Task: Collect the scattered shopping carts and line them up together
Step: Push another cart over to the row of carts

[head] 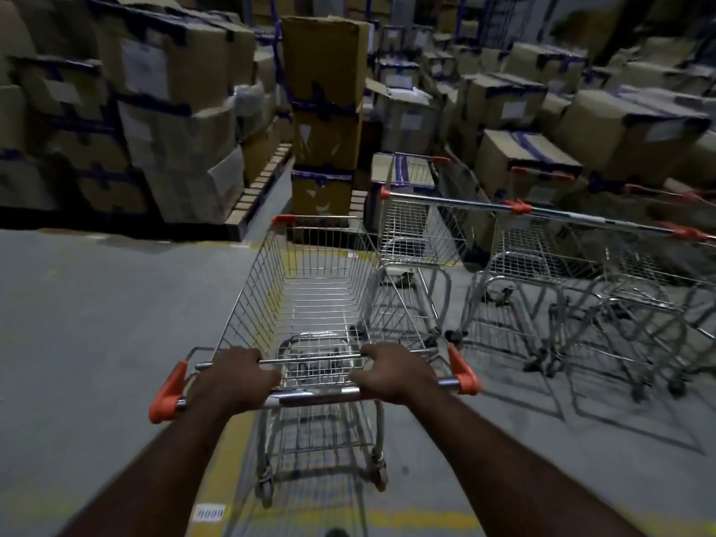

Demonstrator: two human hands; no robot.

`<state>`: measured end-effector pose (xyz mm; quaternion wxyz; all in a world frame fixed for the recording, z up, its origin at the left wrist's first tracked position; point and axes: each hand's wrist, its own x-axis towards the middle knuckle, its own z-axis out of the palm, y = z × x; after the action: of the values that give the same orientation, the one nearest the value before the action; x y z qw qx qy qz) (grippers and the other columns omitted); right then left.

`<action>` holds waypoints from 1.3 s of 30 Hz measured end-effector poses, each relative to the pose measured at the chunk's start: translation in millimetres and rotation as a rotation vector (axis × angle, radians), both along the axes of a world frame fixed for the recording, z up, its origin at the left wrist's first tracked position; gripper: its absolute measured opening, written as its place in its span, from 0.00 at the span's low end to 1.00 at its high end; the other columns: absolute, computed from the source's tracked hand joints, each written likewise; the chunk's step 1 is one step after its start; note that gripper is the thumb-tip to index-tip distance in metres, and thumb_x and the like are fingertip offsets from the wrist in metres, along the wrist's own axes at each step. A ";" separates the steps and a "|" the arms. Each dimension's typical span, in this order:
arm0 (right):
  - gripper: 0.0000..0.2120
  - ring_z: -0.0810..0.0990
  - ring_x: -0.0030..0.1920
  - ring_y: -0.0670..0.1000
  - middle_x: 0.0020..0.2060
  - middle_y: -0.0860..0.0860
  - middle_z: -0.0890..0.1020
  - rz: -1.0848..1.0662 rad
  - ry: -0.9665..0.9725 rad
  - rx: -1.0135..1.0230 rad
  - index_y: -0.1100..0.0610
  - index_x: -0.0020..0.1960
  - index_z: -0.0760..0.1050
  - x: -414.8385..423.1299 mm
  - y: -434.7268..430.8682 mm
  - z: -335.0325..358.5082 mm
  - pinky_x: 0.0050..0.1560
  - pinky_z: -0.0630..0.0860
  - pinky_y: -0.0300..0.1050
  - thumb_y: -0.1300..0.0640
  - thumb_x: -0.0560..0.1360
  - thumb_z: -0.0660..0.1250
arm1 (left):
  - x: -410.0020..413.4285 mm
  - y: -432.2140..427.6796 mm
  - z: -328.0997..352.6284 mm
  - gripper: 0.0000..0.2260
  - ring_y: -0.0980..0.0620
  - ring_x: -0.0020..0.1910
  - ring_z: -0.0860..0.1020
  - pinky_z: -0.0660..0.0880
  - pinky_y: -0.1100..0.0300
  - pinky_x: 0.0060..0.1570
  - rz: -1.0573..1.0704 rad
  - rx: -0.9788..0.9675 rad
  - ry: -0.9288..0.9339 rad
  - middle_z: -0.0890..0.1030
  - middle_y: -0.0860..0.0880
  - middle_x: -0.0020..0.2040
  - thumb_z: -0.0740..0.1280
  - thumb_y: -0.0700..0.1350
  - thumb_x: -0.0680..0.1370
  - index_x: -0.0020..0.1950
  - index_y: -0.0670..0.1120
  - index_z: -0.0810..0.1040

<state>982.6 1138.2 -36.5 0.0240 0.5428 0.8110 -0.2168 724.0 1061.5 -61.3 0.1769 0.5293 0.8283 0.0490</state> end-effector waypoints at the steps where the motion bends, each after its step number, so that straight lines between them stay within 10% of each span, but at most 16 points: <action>1: 0.39 0.75 0.68 0.56 0.71 0.52 0.77 -0.003 0.005 -0.001 0.47 0.74 0.72 -10.2 13.6 -0.6 0.62 0.75 0.54 0.31 0.67 0.59 | -10.8 13.8 -0.6 0.26 0.47 0.49 0.77 0.78 0.53 0.49 0.000 -0.007 -0.026 0.80 0.45 0.53 0.61 0.65 0.66 0.51 0.48 0.79; 12: 0.32 0.79 0.62 0.57 0.64 0.53 0.80 -0.023 0.028 -0.032 0.50 0.67 0.76 -117.7 167.1 -1.9 0.59 0.77 0.53 0.34 0.70 0.61 | -113.8 163.2 13.2 0.14 0.49 0.45 0.78 0.73 0.56 0.43 0.075 -0.015 -0.075 0.80 0.49 0.46 0.63 0.58 0.64 0.42 0.51 0.75; 22: 0.34 0.77 0.63 0.58 0.66 0.53 0.77 -0.045 0.030 -0.046 0.47 0.68 0.73 -190.7 280.1 -9.3 0.57 0.76 0.56 0.31 0.68 0.57 | -192.9 286.1 11.1 0.27 0.48 0.55 0.79 0.77 0.50 0.56 0.060 -0.048 -0.073 0.80 0.51 0.62 0.64 0.60 0.65 0.63 0.56 0.77; 39: 0.35 0.77 0.68 0.57 0.70 0.52 0.77 -0.284 0.008 -0.032 0.46 0.75 0.70 -291.7 461.4 -1.2 0.66 0.74 0.59 0.31 0.72 0.58 | -288.8 515.1 18.2 0.20 0.47 0.58 0.77 0.74 0.54 0.52 -0.166 0.002 -0.021 0.78 0.46 0.64 0.65 0.56 0.73 0.63 0.50 0.79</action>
<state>690.9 1599.6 -37.6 -0.0015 0.6507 0.7227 -0.2329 435.2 1576.6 -43.1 0.1886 0.5959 0.7795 0.0406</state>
